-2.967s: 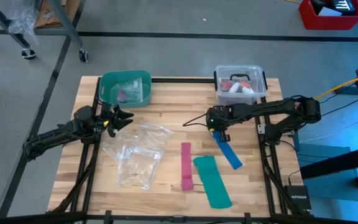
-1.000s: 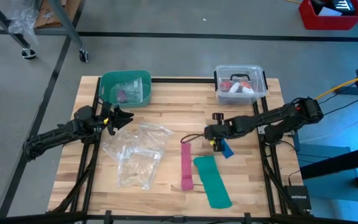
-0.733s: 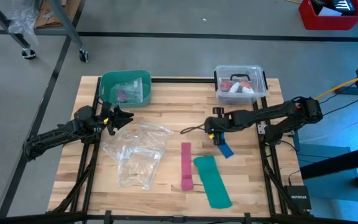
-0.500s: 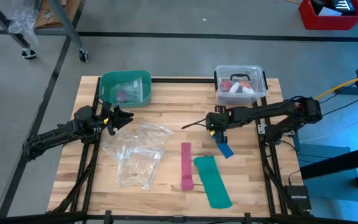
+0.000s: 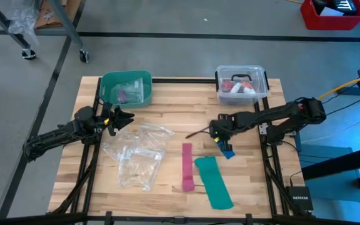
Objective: Roll bandage
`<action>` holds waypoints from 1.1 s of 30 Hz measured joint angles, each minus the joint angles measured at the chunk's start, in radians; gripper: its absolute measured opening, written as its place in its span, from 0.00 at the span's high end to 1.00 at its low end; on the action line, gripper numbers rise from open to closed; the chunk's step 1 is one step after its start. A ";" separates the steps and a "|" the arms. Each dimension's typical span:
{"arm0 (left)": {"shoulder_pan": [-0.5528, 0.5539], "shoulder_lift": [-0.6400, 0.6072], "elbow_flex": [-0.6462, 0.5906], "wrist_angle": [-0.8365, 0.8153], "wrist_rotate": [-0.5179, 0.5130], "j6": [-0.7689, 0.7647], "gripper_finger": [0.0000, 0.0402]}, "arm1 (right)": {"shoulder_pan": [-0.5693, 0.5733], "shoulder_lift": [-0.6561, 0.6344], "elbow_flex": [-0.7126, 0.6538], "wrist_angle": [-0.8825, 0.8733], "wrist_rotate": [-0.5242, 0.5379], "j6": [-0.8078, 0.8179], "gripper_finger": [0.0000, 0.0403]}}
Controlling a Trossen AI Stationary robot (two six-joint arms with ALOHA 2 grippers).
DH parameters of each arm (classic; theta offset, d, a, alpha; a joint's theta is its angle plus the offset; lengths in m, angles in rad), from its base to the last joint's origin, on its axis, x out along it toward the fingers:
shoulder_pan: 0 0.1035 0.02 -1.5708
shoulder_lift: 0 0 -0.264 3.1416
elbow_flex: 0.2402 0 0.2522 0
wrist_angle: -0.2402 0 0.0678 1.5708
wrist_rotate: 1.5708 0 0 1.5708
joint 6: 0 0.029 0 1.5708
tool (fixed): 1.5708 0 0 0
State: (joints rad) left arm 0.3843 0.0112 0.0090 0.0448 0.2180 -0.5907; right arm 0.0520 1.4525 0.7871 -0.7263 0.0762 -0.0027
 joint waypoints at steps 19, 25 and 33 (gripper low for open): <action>0.000 0.007 0.000 0.000 -0.004 0.031 0.55 | 0.361 0.008 -0.131 0.214 0.052 0.485 1.00; 0.000 0.013 0.000 0.005 -0.005 -0.042 0.55 | 0.367 0.007 -0.130 0.207 0.061 0.503 1.00; -0.060 0.060 0.000 0.094 -0.026 -0.022 0.66 | 0.367 -0.001 -0.109 0.195 0.111 0.504 1.00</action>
State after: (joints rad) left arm 0.3243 0.0713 0.0086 0.1384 0.1917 -0.6125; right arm 0.4194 1.4517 0.6784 -0.5313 0.1868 0.5011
